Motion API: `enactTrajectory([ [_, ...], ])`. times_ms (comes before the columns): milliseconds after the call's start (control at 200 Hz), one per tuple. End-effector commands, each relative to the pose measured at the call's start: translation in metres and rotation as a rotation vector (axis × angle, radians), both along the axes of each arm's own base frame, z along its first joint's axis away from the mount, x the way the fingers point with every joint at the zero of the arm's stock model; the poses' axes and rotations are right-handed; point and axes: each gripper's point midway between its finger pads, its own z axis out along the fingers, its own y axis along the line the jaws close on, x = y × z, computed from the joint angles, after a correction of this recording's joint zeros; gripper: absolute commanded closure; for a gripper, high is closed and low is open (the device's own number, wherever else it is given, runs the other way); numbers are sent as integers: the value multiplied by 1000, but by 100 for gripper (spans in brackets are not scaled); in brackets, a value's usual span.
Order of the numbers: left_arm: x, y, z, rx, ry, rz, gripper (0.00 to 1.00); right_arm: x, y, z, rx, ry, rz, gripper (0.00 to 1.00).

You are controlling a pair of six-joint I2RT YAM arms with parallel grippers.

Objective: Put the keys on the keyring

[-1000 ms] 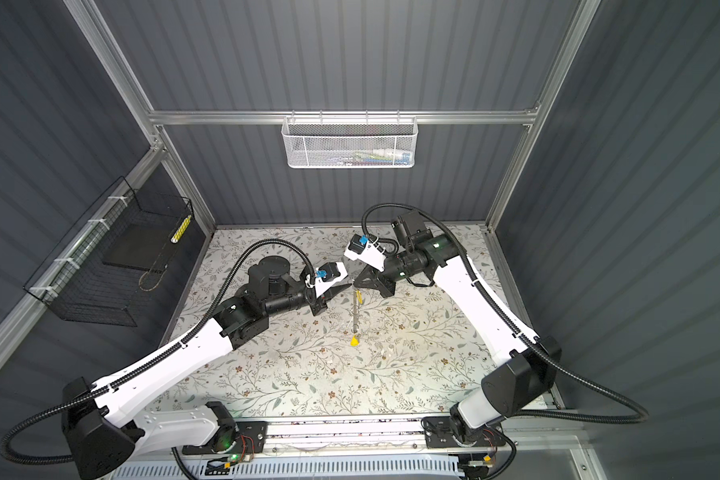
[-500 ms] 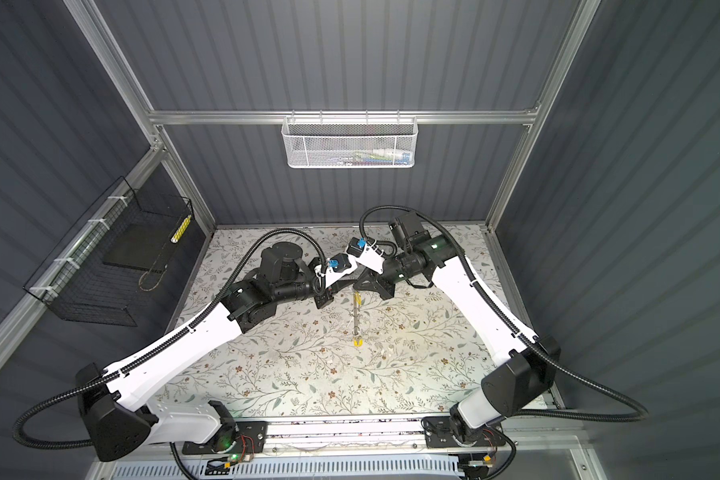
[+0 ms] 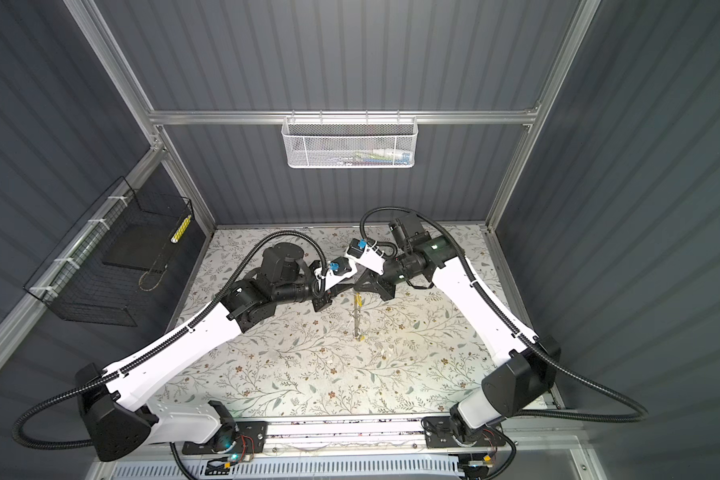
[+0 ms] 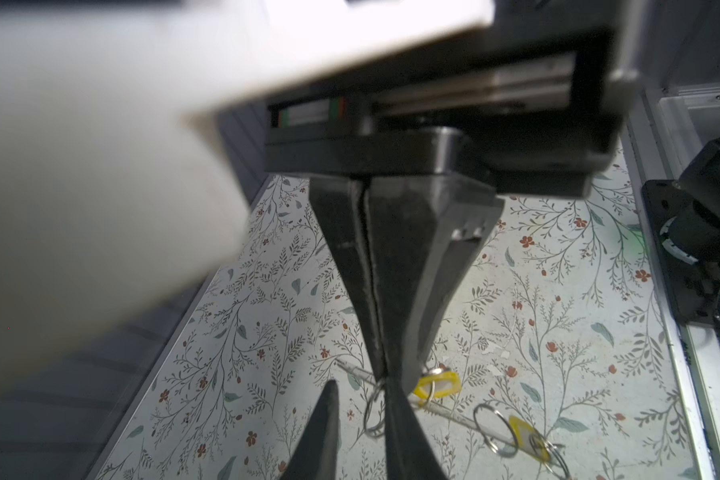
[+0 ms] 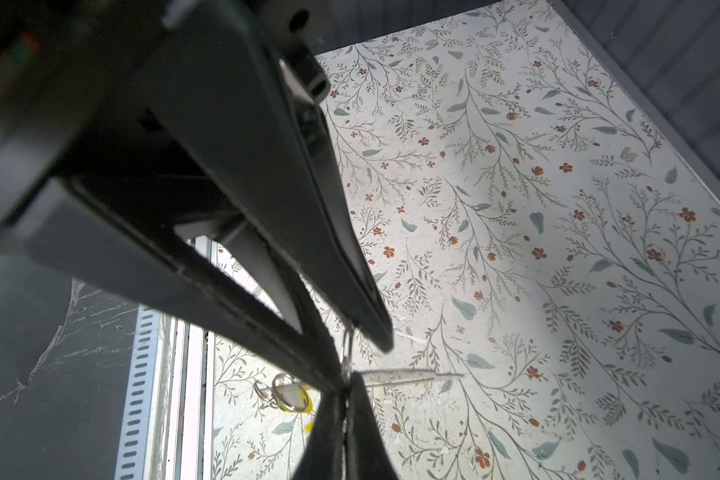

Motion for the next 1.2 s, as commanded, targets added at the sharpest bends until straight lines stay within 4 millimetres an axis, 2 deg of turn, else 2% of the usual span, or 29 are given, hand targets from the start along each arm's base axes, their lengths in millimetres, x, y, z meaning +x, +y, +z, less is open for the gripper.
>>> enactTrajectory([
  [0, -9, 9, 9, -4, 1, -43, 78, -7, 3, 13, 44, -38, 30, 100],
  [500, -24, 13, 27, -66, 98, -213, 78, -13, 6, 18, 75, -49, 56, 100],
  [610, -28, 11, 20, -46, 139, -249, 80, -14, 7, 19, 79, -52, 62, 100],
  [620, -27, 10, 30, -57, 122, -249, 80, -14, 7, 19, 80, -52, 62, 100],
  [640, -27, 10, 33, -59, 119, -250, 81, -14, 7, 19, 80, -52, 62, 100],
  [1196, -16, 8, 27, -22, 150, -223, 78, -17, 9, 24, 93, -69, 76, 100],
])
